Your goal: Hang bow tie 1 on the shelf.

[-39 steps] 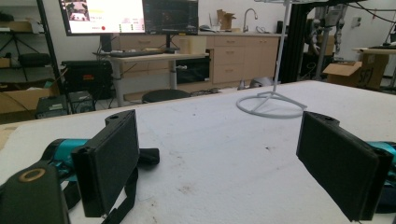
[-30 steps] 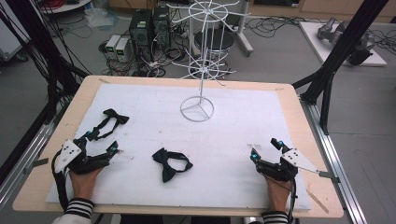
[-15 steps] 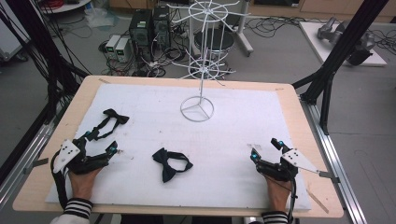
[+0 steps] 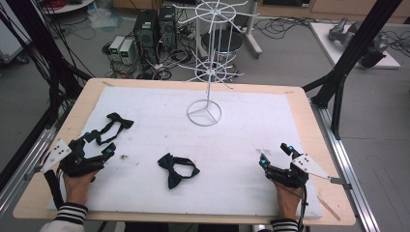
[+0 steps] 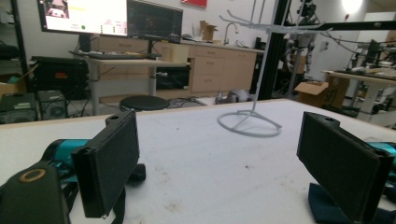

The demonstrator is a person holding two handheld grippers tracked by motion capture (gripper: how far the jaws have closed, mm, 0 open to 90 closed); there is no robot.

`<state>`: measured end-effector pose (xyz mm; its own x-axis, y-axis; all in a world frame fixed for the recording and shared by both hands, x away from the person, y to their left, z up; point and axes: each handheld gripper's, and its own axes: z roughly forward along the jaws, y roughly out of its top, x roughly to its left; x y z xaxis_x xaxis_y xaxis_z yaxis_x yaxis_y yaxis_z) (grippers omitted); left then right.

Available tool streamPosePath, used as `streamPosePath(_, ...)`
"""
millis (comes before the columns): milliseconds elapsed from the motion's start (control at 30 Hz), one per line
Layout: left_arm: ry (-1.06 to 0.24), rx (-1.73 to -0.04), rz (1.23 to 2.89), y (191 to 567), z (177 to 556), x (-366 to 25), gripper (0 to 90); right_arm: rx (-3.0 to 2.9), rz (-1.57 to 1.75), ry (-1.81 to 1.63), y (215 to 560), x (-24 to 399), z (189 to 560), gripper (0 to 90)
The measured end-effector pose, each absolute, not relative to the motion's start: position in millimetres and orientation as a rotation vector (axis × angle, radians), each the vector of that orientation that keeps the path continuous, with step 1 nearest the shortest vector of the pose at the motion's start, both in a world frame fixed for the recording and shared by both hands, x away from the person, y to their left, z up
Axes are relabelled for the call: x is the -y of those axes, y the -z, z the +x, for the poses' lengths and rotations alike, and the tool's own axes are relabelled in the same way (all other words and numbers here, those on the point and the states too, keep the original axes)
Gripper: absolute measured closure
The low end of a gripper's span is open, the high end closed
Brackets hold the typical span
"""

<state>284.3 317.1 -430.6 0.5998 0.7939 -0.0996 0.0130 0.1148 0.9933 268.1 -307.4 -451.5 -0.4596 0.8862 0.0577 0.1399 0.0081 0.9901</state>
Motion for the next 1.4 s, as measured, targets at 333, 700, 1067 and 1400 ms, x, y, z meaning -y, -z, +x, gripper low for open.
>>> streamPosePath(333, -0.602, -0.613, 1.503, 387.7, 300.9, -306.9, 13.4, -1.653, 1.062, -1.507, 451.6, 307.4, 268.1, 10.6)
streamPosePath(700, -0.522, -0.478, 1.664, 363.8, 314.6, -285.7, 13.4, -1.653, 1.062, -1.508, 451.6, 307.4, 268.0, 10.6)
streamPosePath(1067, -0.398, -0.353, 1.781, 345.3, 329.6, -271.3, 13.5, -1.652, 1.057, -1.509, 451.7, 307.7, 267.9, 10.6)
streamPosePath(1400, -0.353, -0.239, 1.906, 330.7, 336.7, -249.4, 13.5, -1.650, 1.058, -1.509, 451.6, 307.6, 267.5, 10.6)
